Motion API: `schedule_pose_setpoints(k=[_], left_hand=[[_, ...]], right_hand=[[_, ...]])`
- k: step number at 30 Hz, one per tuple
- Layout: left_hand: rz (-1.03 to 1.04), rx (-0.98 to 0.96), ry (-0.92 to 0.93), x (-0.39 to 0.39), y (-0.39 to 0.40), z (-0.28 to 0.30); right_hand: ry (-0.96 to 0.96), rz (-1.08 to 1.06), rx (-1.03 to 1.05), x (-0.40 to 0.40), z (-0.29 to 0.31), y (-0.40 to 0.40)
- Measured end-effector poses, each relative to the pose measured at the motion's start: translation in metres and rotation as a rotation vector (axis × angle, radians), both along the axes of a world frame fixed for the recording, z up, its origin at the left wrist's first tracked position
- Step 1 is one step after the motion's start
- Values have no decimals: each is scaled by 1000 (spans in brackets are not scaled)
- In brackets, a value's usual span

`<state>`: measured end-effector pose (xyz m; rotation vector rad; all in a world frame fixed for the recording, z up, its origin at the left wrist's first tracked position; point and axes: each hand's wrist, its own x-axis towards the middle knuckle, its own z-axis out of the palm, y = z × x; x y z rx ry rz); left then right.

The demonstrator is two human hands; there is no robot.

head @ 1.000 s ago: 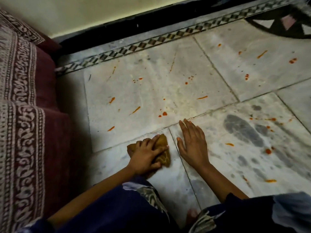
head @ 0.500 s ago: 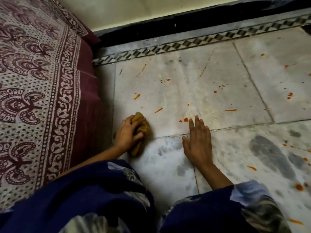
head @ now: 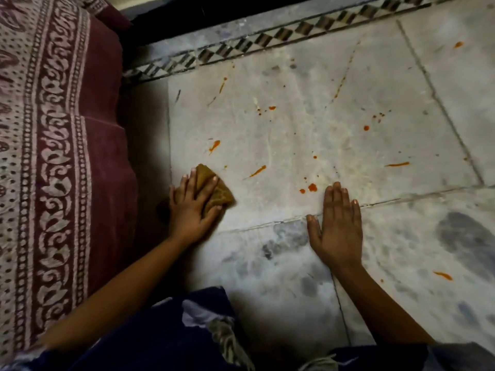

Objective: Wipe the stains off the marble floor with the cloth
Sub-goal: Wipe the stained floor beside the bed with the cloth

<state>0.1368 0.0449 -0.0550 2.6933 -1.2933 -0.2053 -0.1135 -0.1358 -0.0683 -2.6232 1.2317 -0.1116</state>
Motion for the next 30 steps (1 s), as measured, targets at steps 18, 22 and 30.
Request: schedule_pose_setpoints(k=[18, 22, 30], left_hand=[[-64, 107, 5, 44, -21, 11], [-195, 111, 14, 31, -61, 10], [-319, 206, -1, 61, 14, 15]], right_hand=[[58, 6, 37, -1, 1, 0], [96, 19, 55, -2, 2, -1], [125, 18, 72, -2, 7, -2]])
